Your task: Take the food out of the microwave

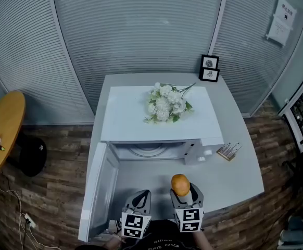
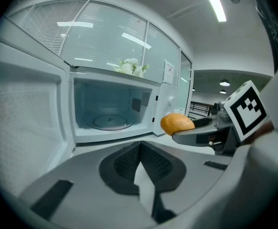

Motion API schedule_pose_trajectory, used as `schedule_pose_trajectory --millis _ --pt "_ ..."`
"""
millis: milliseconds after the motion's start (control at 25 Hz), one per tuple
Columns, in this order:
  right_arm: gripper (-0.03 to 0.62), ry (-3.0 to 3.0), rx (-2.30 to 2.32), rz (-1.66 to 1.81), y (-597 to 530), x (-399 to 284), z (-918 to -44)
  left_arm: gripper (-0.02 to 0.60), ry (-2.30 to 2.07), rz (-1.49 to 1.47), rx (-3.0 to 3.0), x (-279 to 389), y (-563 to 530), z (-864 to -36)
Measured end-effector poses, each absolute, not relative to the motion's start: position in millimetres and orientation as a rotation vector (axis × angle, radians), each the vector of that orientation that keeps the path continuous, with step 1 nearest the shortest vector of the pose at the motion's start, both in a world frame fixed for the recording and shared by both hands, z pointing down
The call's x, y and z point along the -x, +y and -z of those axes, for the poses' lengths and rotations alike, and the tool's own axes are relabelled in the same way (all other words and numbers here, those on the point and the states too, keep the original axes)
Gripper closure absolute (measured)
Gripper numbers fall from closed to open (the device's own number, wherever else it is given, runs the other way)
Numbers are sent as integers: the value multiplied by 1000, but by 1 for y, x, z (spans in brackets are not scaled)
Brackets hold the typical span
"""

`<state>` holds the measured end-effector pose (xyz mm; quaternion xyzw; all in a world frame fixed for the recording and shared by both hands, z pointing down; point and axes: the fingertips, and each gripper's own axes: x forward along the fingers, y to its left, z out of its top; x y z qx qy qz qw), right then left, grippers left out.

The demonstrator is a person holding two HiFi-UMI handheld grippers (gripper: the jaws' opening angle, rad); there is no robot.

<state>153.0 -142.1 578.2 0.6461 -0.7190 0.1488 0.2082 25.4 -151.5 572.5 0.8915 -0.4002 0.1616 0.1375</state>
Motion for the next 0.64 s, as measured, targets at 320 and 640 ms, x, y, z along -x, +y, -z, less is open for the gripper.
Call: schedule_pose_trajectory --millis 320,640 --pt "279 -2004 -1781 -406 -143 -152 -578 574 -1167 -465 -2573 -27 -154 -572" --pt "279 -2013 -1783 -409 -146 -155 -578 574 -1168 -468 -2572 -29 -157 -574"
